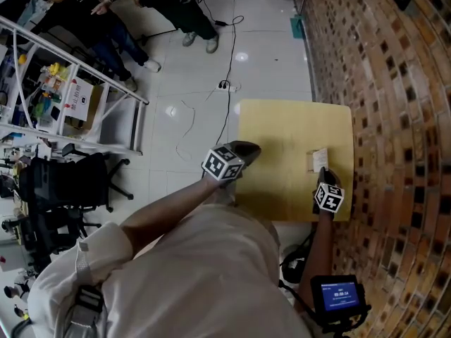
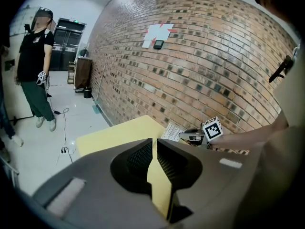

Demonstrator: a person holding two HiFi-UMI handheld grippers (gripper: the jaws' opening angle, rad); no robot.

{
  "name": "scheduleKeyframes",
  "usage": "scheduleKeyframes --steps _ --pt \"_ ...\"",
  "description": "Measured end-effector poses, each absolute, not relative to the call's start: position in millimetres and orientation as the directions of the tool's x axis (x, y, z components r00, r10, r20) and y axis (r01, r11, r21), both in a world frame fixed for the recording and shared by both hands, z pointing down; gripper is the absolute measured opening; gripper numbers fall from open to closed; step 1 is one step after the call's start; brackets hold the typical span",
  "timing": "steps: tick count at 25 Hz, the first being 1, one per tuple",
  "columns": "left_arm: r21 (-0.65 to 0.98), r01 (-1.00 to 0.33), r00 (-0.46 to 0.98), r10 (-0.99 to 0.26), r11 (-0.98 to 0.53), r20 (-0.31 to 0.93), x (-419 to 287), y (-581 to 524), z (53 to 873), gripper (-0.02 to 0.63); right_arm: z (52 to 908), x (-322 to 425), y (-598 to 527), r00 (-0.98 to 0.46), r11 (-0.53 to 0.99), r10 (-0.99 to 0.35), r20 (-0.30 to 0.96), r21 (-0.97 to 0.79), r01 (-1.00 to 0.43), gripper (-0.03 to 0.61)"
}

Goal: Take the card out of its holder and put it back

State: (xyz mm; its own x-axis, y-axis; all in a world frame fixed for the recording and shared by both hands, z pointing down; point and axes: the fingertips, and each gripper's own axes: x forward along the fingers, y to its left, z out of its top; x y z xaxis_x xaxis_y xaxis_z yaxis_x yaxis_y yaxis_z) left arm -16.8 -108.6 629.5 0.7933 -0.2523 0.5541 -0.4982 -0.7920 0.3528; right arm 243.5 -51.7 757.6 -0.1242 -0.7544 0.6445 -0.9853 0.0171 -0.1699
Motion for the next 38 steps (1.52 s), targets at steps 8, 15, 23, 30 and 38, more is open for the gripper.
scheduleKeyframes --steps 8,15,23,30,38 --pt "0.351 -0.495 0.792 -0.246 -0.795 0.558 -18.3 -106.3 629.5 0.049 761.5 245.8 -55.9 -0.123 0.013 -0.755 0.644 -0.173 -0.985 0.015" --pt "0.339 -0.503 0.788 -0.261 -0.795 0.558 -23.8 -109.5 625.0 0.049 766.7 243.4 -56.0 -0.123 0.012 -0.751 0.649 -0.172 -0.985 0.014" --pt "0.34 -0.504 0.787 -0.259 -0.794 0.56 -25.7 -108.2 624.7 0.049 775.1 243.2 -53.8 -0.119 0.002 -0.742 0.66 -0.174 -0.985 0.014" --pt "0.342 -0.505 0.786 -0.258 -0.793 0.561 -26.6 -106.6 625.6 0.049 784.8 241.7 -48.4 -0.117 -0.008 -0.73 0.674 -0.18 -0.984 0.014" --pt "0.354 -0.495 0.789 -0.239 -0.793 0.566 -22.7 -103.5 633.1 0.049 791.9 240.8 -44.9 -0.116 -0.02 -0.723 0.681 -0.188 -0.982 0.014"
